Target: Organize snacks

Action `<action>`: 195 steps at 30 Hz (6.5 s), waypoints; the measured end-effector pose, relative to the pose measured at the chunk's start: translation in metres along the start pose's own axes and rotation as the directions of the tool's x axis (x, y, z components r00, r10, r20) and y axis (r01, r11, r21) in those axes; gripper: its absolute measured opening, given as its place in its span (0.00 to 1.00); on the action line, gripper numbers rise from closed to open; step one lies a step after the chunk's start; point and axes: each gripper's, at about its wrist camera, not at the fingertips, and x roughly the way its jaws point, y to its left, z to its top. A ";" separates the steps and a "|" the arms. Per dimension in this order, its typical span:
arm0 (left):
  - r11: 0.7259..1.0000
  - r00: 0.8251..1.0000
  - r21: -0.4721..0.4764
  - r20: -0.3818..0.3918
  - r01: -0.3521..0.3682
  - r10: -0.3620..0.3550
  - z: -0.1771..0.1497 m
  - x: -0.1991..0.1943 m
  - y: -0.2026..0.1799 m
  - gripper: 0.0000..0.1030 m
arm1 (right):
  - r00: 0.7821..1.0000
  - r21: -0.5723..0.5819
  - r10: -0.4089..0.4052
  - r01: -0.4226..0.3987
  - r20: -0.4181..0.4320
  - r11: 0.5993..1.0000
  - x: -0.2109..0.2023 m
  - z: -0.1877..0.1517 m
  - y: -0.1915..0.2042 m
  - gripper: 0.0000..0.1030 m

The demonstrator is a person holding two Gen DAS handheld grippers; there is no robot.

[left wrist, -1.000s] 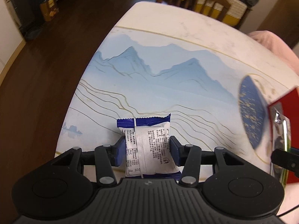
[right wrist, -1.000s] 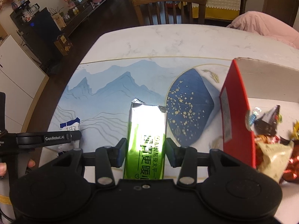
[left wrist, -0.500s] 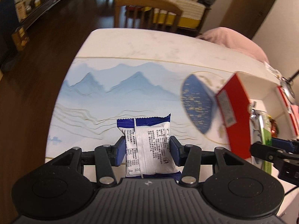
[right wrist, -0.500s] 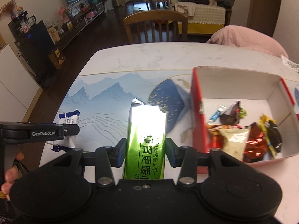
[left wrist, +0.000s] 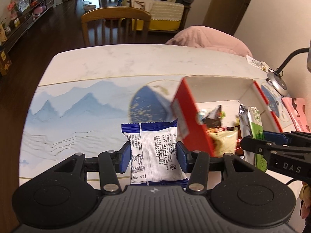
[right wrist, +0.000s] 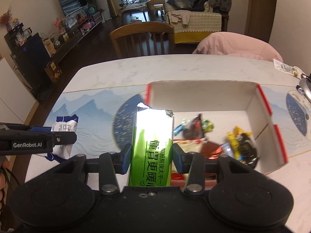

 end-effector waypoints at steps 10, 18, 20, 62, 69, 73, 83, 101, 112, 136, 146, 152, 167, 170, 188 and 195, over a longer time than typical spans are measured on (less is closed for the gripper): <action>0.998 1.000 0.056 0.001 0.015 -0.016 0.024 0.024 -0.084 0.47 | 0.998 0.028 -0.058 0.058 0.011 0.998 0.007 0.014 -0.086 0.42; 0.995 0.998 0.102 -0.065 0.005 0.002 0.038 0.073 -0.128 0.47 | 0.995 0.059 -0.077 0.081 -0.056 0.995 0.040 0.021 -0.133 0.42; 0.993 0.997 0.120 -0.075 -0.013 0.022 0.042 0.085 -0.135 0.47 | 0.994 0.052 -0.081 0.085 -0.072 0.995 0.050 0.021 -0.138 0.42; 0.981 0.992 0.187 -0.110 -0.045 0.067 0.043 0.122 -0.161 0.52 | 0.999 0.022 -0.007 0.008 -0.054 1.000 0.057 0.003 -0.143 0.62; 0.979 0.999 0.204 -0.046 -0.010 0.020 0.036 0.088 -0.154 0.56 | 0.999 0.022 -0.002 0.002 0.036 1.000 0.024 0.000 -0.125 0.79; 0.981 1.000 0.196 -0.018 0.012 -0.008 0.031 0.068 -0.144 0.60 | 0.998 0.040 0.000 -0.003 0.068 0.999 0.009 -0.005 -0.118 0.82; 0.978 0.996 0.201 0.055 0.058 -0.070 0.015 0.023 -0.121 0.68 | 0.980 0.048 0.009 -0.019 0.196 0.999 -0.034 -0.019 -0.091 0.96; 0.968 0.967 0.232 0.210 0.096 -0.146 -0.017 -0.042 -0.099 0.83 | 0.938 0.065 -0.046 0.025 0.344 0.998 -0.080 -0.052 -0.061 1.00; 0.971 0.960 0.208 0.229 0.115 -0.162 -0.038 -0.057 -0.091 0.92 | 0.903 0.093 -0.094 0.060 0.419 0.994 -0.092 -0.075 -0.051 1.00; 0.978 0.953 0.199 0.276 0.068 -0.123 -0.061 -0.072 -0.096 0.92 | 0.892 0.116 -0.112 0.067 0.438 0.991 -0.101 -0.087 -0.041 1.00; 0.978 0.950 0.199 0.287 0.071 -0.127 -0.063 -0.076 -0.098 0.92 | 0.888 0.143 -0.127 0.070 0.442 0.987 -0.105 -0.091 -0.045 1.00; 0.979 0.948 0.190 0.289 0.078 -0.132 -0.062 -0.077 -0.096 0.92 | 0.894 0.149 -0.131 0.073 0.429 0.986 -0.104 -0.092 -0.046 1.00; 0.977 0.941 0.191 0.302 0.098 -0.154 -0.060 -0.081 -0.098 0.92 | 0.894 0.165 -0.142 0.078 0.424 0.983 -0.105 -0.090 -0.049 1.00; 0.976 0.940 0.191 0.302 0.102 -0.157 -0.060 -0.081 -0.098 0.92 | 0.892 0.163 -0.145 0.082 0.427 0.983 -0.106 -0.090 -0.049 1.00; 0.972 0.940 0.196 0.286 0.130 -0.184 -0.059 -0.077 -0.100 0.92 | 0.897 0.178 -0.149 0.080 0.415 0.981 -0.106 -0.090 -0.048 1.00; 0.970 0.940 0.191 0.276 0.149 -0.198 -0.059 -0.074 -0.097 0.92 | 0.899 0.183 -0.153 0.083 0.410 0.980 -0.105 -0.089 -0.048 1.00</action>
